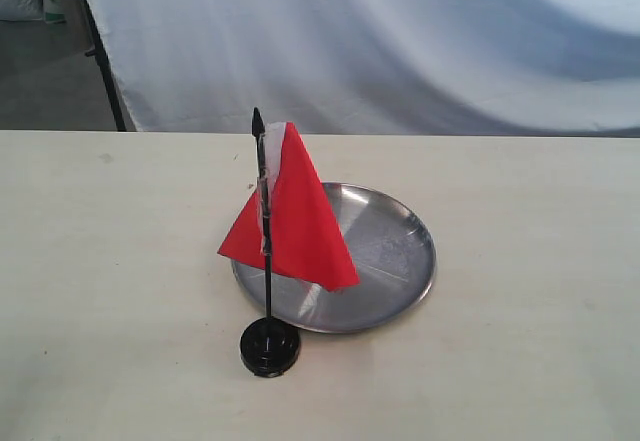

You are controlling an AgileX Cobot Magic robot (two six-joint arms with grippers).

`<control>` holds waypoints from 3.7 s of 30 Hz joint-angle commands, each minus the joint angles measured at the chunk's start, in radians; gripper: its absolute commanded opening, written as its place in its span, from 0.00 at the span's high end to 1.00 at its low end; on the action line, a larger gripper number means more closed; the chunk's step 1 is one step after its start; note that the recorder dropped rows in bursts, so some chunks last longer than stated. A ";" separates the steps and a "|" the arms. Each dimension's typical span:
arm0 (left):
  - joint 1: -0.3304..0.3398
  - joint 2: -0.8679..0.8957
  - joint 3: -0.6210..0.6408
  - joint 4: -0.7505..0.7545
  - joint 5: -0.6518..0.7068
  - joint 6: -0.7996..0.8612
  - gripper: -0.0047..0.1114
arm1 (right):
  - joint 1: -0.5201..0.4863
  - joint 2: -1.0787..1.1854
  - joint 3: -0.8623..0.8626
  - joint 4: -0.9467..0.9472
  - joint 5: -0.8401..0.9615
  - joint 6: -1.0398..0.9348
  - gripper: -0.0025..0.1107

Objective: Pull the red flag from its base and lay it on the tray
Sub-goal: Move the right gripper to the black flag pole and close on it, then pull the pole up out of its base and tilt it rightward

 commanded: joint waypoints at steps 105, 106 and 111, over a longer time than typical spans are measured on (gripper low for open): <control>0.002 -0.003 0.003 -0.005 -0.001 0.003 0.96 | 0.244 1.693 -0.640 0.115 -0.442 0.153 0.98; 0.002 -0.003 0.003 -0.005 -0.001 0.003 0.96 | 0.244 1.709 -0.672 0.115 -0.417 0.153 0.98; 0.002 -0.003 0.003 -0.005 -0.001 0.003 0.96 | 0.244 1.814 -0.785 0.125 -0.321 0.153 0.98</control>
